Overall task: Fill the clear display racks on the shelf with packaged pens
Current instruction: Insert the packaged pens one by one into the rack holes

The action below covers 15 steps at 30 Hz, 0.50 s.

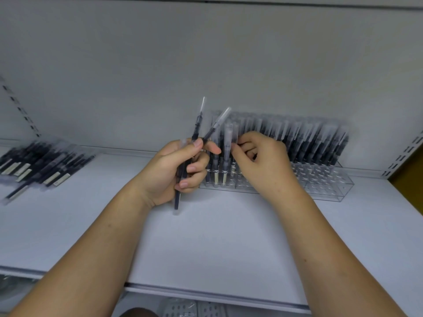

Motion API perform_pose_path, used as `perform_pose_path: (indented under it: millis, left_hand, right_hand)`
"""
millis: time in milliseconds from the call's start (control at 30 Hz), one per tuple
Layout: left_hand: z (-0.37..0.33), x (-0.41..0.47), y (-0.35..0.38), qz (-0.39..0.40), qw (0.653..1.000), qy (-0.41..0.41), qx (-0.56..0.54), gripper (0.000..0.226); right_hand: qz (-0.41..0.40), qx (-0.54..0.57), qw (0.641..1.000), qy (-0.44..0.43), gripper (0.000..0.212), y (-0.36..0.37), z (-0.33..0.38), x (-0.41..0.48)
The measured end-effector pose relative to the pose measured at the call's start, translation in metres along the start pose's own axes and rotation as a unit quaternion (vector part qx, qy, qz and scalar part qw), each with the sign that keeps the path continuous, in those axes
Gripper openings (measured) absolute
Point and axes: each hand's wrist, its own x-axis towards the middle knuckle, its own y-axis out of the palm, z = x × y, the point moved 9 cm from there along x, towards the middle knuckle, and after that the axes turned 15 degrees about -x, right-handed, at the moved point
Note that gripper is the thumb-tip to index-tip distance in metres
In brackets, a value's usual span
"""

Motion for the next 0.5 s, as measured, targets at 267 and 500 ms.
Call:
perform_pose_path:
  millis: [267,500]
  left_hand:
    - [-0.001,0.0,0.003,-0.001,0.999,0.028,0.044,0.036]
    - [0.004,0.001,0.004,-0.012,0.994,0.016,0.107,0.039]
  right_hand:
    - [-0.071,0.181,0.981,-0.017,0.005,-0.025,0.011,-0.001]
    - [0.021,0.285,0.957,-0.043,0.01,-0.012,0.027,-0.003]
